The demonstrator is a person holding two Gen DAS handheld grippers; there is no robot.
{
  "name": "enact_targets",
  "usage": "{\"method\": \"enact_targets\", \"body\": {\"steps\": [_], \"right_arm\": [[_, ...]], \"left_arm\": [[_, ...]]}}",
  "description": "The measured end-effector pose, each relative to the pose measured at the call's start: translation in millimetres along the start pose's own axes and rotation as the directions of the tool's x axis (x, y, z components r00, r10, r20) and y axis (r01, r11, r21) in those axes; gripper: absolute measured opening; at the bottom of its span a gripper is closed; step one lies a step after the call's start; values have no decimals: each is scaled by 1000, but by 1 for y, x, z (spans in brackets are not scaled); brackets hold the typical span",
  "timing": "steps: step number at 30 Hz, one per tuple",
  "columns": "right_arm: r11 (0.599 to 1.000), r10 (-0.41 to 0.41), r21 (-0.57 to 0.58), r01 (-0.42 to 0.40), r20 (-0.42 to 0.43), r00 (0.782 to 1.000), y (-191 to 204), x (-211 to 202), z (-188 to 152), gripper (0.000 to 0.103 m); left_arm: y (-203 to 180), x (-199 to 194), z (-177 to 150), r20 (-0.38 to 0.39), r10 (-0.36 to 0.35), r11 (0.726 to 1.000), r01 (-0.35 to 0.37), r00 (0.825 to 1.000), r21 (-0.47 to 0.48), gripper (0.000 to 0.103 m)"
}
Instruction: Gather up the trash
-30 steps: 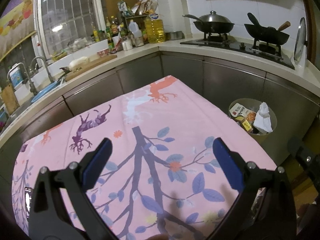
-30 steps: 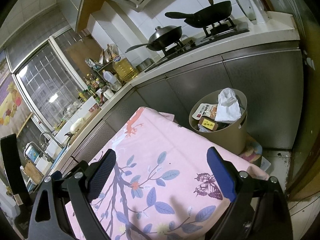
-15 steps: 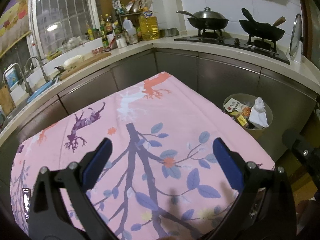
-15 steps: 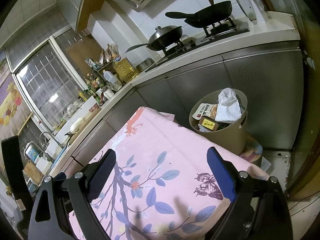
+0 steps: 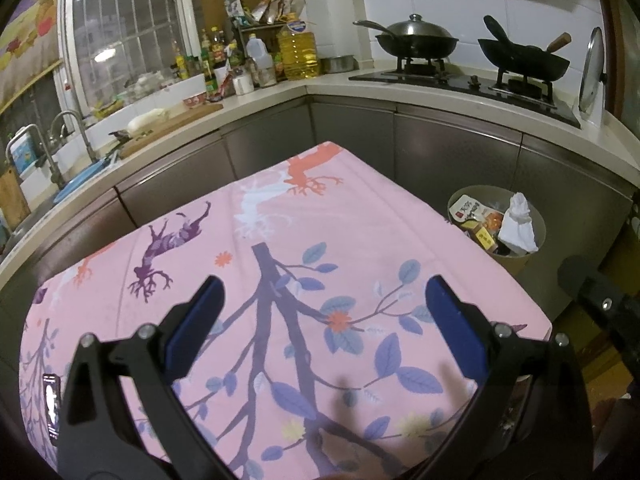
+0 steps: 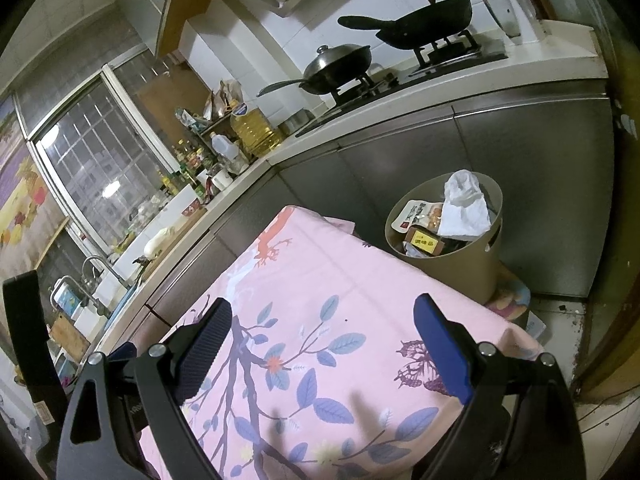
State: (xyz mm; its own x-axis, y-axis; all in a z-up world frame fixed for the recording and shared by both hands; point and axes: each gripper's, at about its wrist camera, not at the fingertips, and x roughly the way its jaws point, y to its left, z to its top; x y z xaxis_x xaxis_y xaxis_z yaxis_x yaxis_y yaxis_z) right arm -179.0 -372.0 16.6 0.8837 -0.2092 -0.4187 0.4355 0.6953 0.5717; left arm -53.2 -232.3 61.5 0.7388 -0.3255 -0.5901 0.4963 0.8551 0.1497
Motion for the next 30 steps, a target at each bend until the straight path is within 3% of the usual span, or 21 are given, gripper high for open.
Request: {"method": "enact_targets", "body": {"steps": [30], "right_arm": [[1000,23,-8,-23,-58,998,1,14,0,89]], "left_arm": [[17,12,-14,-14,38,999,-38,999,-16,97]]}}
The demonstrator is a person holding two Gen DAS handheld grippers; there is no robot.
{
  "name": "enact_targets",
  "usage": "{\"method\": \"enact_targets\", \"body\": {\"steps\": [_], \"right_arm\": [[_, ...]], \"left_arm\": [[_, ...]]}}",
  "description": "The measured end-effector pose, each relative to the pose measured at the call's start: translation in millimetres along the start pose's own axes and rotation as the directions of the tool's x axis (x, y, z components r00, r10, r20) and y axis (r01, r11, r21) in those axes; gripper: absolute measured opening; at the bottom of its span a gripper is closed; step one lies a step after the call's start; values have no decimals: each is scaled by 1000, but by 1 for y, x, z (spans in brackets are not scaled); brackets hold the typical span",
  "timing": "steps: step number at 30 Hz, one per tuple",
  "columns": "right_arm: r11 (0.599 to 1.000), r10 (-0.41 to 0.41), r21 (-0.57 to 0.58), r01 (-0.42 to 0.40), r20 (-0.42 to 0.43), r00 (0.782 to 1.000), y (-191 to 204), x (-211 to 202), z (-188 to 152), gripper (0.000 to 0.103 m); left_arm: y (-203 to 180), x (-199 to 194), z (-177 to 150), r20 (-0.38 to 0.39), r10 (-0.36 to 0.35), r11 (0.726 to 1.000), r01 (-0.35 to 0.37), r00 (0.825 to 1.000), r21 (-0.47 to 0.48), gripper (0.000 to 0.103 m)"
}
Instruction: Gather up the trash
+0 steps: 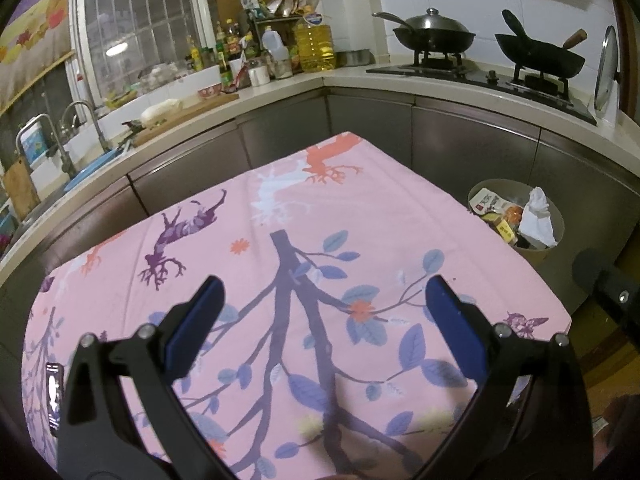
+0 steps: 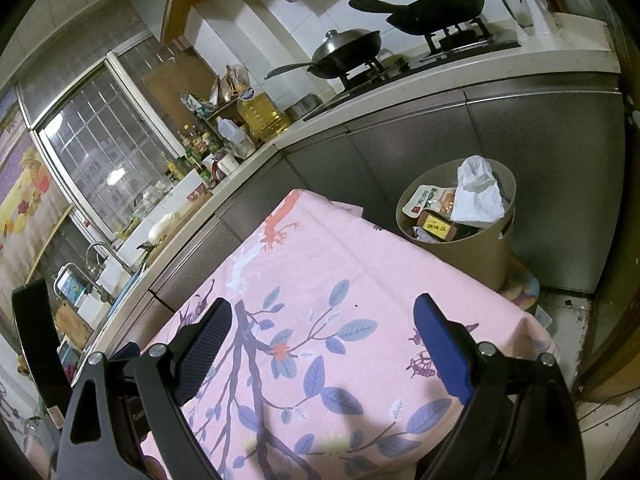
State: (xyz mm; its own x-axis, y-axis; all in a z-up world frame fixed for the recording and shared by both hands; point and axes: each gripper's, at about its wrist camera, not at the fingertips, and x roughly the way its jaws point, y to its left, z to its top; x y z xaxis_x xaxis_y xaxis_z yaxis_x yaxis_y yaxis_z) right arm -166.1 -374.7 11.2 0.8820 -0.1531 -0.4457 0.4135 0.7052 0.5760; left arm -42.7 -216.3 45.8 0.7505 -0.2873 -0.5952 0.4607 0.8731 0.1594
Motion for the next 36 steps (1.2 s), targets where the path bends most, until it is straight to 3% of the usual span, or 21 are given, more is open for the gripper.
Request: {"method": "enact_targets", "body": {"steps": [36], "right_arm": [[1000,4,1,-4,-20,1000,-1,8,-10,89]], "left_arm": [[4,9,-6,-35,-7,1000,6,999,-29,97]]}}
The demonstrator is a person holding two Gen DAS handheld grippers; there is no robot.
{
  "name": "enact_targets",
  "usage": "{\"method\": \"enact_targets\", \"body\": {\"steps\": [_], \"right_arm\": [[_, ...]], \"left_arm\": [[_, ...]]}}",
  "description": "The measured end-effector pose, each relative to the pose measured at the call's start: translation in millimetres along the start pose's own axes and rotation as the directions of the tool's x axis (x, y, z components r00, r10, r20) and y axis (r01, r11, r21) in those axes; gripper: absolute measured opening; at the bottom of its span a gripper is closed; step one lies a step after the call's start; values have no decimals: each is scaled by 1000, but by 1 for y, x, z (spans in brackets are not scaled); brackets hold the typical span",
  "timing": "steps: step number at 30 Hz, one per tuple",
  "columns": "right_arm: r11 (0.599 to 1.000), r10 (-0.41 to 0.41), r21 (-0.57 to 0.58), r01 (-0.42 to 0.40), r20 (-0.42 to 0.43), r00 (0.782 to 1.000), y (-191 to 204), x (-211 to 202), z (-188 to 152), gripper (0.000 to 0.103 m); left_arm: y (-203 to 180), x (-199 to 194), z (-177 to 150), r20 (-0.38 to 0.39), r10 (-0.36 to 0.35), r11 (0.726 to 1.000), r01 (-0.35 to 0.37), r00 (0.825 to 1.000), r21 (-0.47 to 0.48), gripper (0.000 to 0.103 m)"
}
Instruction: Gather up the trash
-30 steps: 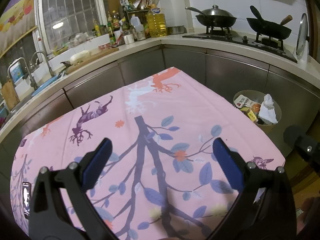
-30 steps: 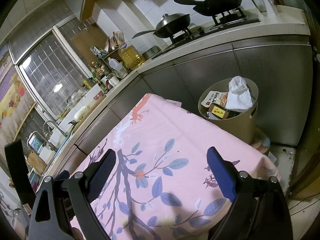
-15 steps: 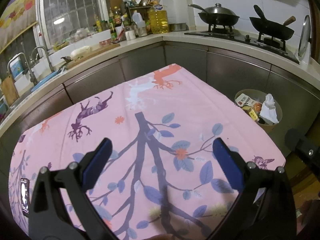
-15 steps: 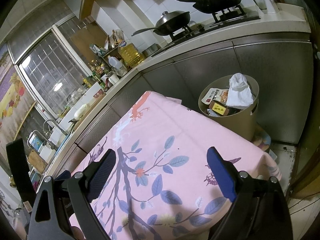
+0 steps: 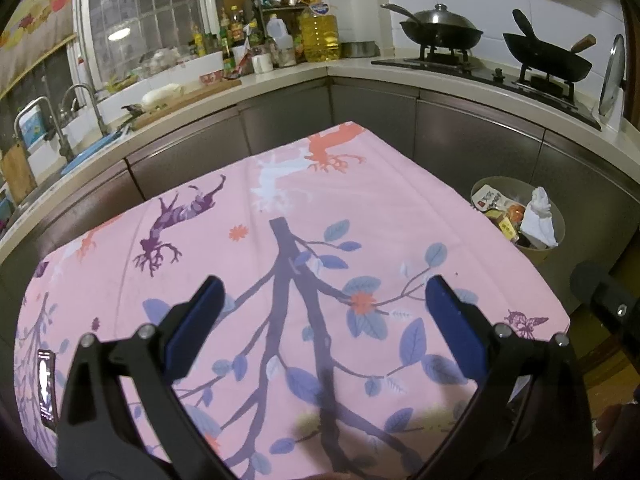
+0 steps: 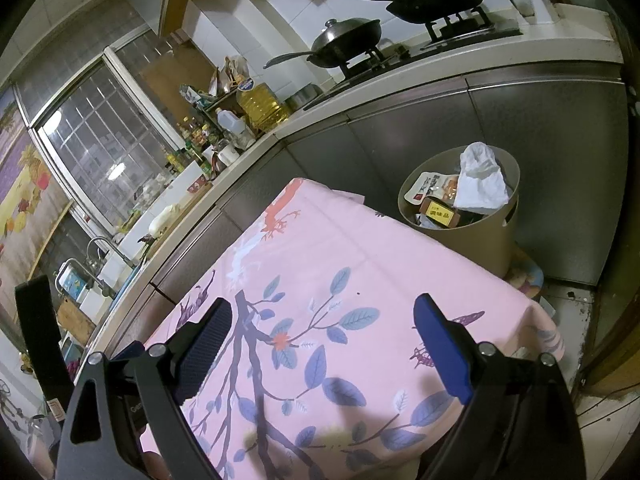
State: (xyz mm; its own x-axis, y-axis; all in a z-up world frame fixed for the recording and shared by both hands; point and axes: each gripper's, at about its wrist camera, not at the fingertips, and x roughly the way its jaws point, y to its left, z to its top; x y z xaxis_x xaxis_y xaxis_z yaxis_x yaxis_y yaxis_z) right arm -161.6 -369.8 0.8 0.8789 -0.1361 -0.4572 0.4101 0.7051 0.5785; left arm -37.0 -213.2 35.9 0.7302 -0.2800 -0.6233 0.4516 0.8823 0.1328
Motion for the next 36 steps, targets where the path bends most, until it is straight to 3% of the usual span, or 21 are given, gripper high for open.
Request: {"method": "enact_targets", "body": {"steps": [18,36], "right_arm": [[1000,0,8,0,-12,1000,0,3,-11,89],[1000,1,19,0,-28,1000,-6,6,-13,89]], "left_arm": [[-4,9,-5,-55,-15,1000,15,998,-3,97],[-10,12,-5,-59,-17,1000,18,998,13,97]]}}
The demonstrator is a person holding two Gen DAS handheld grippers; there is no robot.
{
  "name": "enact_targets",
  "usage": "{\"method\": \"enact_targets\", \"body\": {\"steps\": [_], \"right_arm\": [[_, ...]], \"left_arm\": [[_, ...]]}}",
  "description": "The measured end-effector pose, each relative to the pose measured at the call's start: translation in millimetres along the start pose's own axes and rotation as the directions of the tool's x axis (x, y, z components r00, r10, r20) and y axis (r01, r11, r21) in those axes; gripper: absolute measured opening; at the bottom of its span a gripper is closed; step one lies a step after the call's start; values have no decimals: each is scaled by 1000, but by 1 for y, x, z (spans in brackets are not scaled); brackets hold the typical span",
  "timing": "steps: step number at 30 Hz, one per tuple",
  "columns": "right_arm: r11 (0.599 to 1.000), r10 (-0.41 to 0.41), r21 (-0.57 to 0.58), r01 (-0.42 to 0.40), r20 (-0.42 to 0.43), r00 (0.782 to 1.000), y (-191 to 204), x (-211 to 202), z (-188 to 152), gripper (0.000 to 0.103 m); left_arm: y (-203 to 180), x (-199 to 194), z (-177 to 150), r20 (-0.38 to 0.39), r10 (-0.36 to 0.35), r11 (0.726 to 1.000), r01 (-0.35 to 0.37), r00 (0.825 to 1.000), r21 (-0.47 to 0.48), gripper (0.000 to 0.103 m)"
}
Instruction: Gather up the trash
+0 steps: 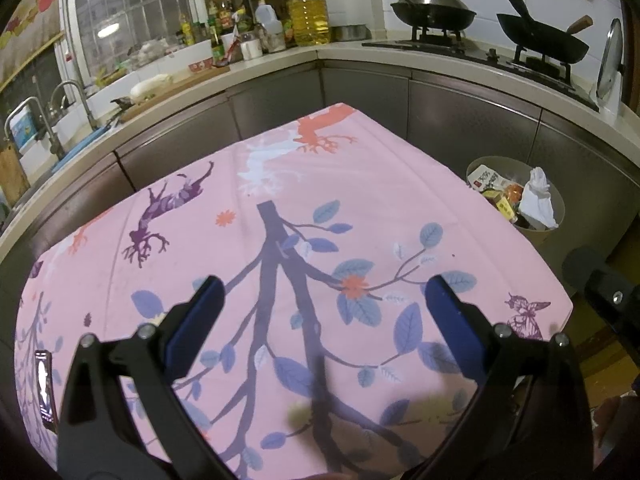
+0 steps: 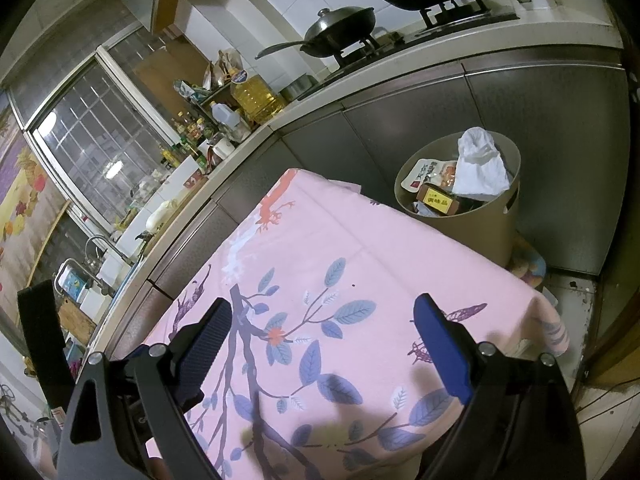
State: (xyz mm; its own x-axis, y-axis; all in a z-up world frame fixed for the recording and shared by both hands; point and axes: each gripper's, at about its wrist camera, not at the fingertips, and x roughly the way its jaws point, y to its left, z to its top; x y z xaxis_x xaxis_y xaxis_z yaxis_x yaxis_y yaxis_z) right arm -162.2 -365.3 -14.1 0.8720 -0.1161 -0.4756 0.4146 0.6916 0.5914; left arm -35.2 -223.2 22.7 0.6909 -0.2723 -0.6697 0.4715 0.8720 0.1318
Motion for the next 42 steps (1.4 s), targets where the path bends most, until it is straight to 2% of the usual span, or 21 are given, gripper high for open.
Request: {"method": "enact_targets", "body": {"steps": [42], "right_arm": [[1000,3,-1,-3,-1,1000,3,-1,0,89]], "left_arm": [[11,-4,3,9,10,1000,-10,1000,-18,97]]}}
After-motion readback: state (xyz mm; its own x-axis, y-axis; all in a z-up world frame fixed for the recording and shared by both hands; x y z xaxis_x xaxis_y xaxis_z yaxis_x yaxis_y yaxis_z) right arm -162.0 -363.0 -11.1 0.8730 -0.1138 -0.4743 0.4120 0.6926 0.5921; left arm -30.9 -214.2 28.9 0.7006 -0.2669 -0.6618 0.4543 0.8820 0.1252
